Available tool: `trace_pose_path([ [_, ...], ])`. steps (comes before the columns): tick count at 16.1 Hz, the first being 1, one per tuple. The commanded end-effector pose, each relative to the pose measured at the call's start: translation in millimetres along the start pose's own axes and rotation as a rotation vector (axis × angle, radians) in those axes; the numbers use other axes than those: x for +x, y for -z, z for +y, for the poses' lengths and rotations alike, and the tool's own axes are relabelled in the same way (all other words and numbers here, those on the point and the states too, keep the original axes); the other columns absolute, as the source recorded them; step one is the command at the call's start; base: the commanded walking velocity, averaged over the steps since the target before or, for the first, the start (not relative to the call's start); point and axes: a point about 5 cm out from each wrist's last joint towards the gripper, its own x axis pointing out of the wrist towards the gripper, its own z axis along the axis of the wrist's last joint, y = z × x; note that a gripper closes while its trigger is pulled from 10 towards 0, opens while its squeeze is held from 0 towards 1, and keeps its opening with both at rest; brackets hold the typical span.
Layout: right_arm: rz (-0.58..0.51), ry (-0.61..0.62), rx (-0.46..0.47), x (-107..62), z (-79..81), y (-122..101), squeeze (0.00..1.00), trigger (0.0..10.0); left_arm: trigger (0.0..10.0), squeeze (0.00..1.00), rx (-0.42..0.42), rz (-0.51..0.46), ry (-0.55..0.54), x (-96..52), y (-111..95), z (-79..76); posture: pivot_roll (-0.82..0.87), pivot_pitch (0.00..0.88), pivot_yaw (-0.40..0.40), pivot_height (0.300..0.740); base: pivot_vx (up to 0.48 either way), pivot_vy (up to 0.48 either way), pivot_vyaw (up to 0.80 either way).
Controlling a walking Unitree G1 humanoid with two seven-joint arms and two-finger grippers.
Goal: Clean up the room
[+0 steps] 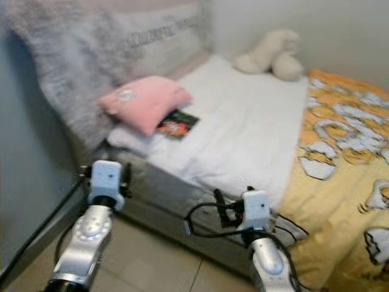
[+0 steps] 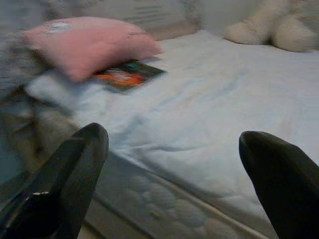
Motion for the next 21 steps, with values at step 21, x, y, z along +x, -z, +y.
trace_pose_path([
  [21, 0.094, -0.065, 0.138, -23.7, 5.0, 18.0, 0.34, 10.0, 10.0, 0.0, -0.019, 0.077, 0.08, -17.1, 3.8, 4.3, -0.04, 0.0, -0.03, 0.74, 0.012, -0.13, 0.69],
])
